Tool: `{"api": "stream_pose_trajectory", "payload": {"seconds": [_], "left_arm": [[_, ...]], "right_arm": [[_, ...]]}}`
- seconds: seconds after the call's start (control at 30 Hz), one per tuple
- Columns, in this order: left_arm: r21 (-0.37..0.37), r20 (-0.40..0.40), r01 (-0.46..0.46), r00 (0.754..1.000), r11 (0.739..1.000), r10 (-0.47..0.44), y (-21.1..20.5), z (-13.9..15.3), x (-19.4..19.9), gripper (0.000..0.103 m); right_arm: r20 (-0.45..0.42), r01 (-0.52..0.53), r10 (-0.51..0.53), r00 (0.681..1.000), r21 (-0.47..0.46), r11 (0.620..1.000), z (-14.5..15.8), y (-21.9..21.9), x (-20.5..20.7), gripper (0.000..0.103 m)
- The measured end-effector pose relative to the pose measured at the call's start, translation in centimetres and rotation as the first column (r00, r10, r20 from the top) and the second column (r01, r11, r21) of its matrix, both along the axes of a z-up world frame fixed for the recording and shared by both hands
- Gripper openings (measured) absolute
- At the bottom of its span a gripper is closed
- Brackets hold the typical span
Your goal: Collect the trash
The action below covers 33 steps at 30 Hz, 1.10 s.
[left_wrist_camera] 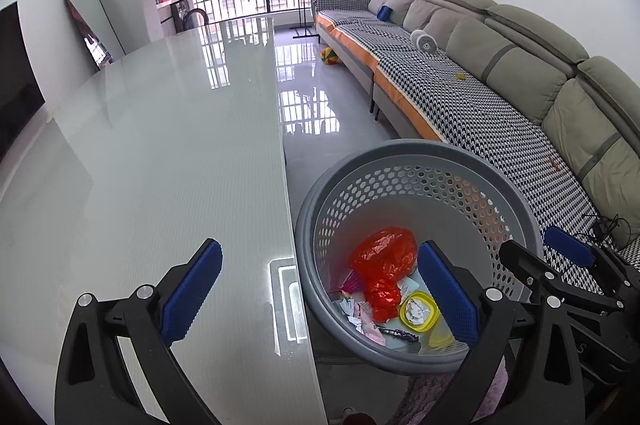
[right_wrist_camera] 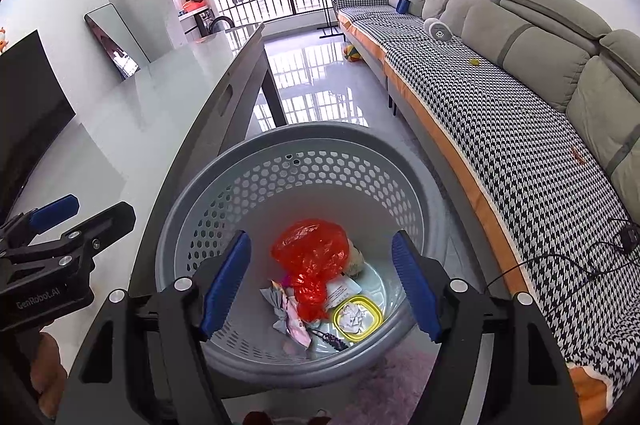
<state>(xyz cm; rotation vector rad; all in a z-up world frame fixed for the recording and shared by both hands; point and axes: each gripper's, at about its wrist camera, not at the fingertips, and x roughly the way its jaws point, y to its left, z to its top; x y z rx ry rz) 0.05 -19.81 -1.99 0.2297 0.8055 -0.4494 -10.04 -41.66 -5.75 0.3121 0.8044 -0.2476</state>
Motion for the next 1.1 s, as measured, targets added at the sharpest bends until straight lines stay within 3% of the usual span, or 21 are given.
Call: {"api": "stream_pose_trajectory", "payload": {"seconds": [1.1], "left_arm": [[0.044, -0.011, -0.006, 1.000, 0.999, 0.006, -2.2, -0.5, 0.0, 0.097]], "right_arm": [[-0.003, 0.014, -0.014, 1.000, 0.023, 1.000, -0.7, -1.5, -0.4, 0.070]]}}
